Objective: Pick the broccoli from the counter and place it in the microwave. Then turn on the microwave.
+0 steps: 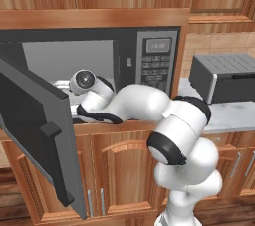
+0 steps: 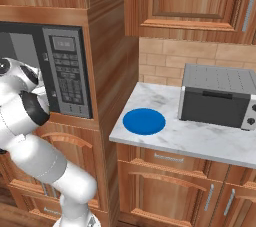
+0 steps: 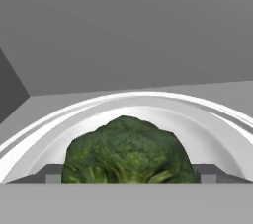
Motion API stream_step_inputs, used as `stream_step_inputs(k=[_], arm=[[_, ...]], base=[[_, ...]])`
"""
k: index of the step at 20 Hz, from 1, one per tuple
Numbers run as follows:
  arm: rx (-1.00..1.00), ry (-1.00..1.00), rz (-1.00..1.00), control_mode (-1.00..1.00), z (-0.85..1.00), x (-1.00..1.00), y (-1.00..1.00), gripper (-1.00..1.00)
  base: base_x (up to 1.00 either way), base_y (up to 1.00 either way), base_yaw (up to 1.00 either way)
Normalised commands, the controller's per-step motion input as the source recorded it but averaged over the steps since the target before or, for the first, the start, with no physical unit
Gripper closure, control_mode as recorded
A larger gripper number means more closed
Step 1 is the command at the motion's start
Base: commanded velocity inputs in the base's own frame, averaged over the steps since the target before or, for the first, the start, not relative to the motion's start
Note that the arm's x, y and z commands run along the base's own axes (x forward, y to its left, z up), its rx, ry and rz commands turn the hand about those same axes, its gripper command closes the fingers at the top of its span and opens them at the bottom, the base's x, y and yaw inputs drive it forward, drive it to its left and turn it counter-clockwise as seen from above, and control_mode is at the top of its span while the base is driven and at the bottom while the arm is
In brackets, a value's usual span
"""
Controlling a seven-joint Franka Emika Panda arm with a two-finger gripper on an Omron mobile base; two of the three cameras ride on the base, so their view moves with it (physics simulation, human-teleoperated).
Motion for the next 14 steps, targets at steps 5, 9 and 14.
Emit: stream_step_inputs(k=[5, 9, 14], arm=[[-0.01, 0.00, 0.00, -1.00, -0.03, 0.11, 0.08, -1.00], [0.00, 0.00, 0.00, -1.00, 0.00, 0.00, 0.10, -1.00], [0.00, 0.00, 0.00, -1.00, 0.00, 0.00, 0.01, -1.00]], base=[[0.00, 0.00, 0.00], [0.00, 0.00, 0.00], [0.00, 0.00, 0.00]])
